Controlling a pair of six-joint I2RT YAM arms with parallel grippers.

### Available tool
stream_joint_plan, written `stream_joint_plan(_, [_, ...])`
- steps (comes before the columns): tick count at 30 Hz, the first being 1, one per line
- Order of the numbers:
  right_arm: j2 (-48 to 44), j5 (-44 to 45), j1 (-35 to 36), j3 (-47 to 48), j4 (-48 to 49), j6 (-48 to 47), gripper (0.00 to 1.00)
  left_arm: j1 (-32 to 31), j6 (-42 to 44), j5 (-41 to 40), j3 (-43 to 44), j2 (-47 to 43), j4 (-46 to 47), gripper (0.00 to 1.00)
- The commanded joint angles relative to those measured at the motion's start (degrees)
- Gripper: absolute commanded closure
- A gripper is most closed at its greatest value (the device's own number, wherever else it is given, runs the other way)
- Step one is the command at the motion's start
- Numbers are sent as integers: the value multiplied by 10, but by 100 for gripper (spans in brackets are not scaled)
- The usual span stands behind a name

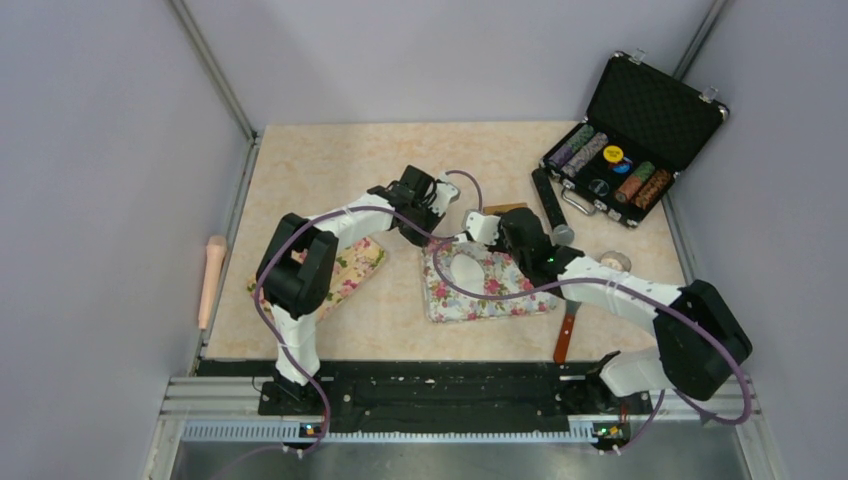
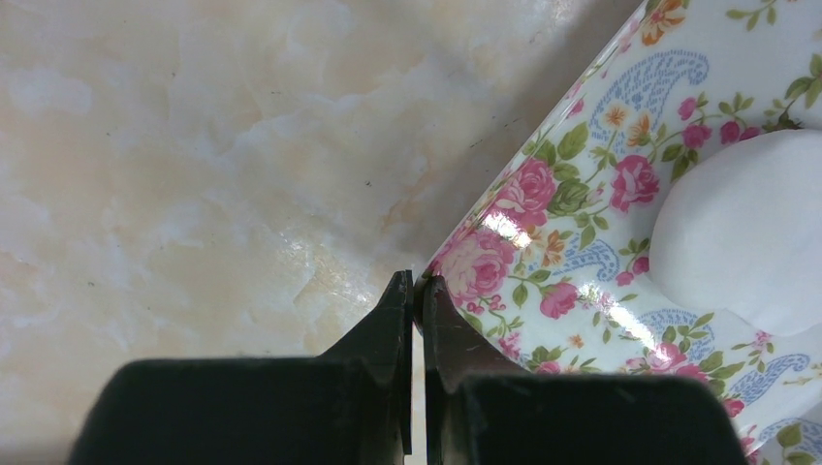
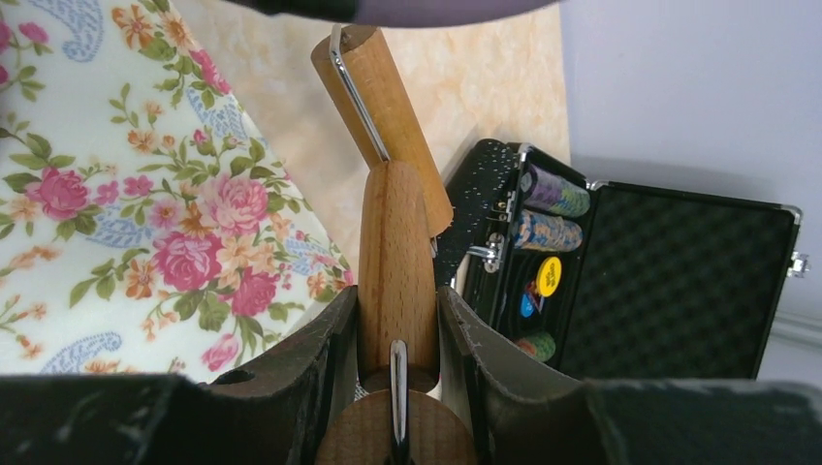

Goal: Roll out the dumpling wrappers from the dough

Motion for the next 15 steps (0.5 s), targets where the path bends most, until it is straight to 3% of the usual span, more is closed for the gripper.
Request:
stream_joint_plan(1, [35, 30, -4, -1, 68, 1, 100, 0, 23, -9, -4, -22, 0, 100])
stream_joint_plan(5, [56, 20, -4, 8, 33, 1, 89, 0, 28, -6, -8, -26, -2, 94])
stream_joint_plan(10, [65, -8, -4, 18, -25, 14, 83, 0, 29, 1, -18, -36, 1, 70])
stream_joint_plan(15, [66, -34, -3, 23, -67, 23, 80, 1, 30, 2, -28, -49, 6, 55])
